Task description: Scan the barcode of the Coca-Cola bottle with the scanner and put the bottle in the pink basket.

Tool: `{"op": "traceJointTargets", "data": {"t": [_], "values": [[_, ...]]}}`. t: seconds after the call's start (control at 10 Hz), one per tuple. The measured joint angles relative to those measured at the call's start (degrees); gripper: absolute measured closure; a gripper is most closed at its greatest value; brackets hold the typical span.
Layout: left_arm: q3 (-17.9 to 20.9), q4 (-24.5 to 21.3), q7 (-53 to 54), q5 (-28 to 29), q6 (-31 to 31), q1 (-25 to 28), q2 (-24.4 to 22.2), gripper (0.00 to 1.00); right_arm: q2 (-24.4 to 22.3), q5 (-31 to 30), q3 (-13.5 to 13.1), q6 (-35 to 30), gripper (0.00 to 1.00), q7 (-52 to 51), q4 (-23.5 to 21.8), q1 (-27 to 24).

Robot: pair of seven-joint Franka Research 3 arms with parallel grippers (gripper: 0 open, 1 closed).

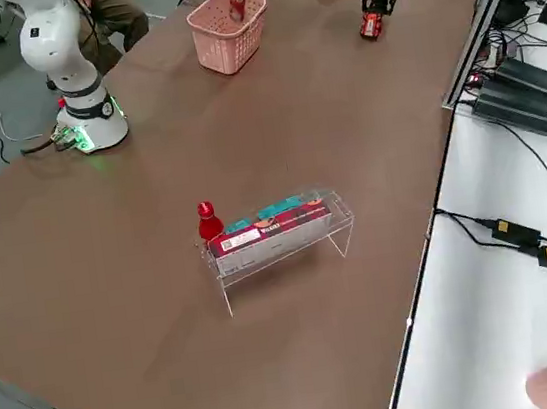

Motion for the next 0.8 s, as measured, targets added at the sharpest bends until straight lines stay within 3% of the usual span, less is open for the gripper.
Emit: {"op": "traceJointTargets", "data": {"t": [0.8], "values": [[-0.3,-1.2,9.3,0.0,0.0,0.0,0.0,0.91,6.6,-10.2,0.3,6.1,0.67,5.8,-1.8,3.3]]}}
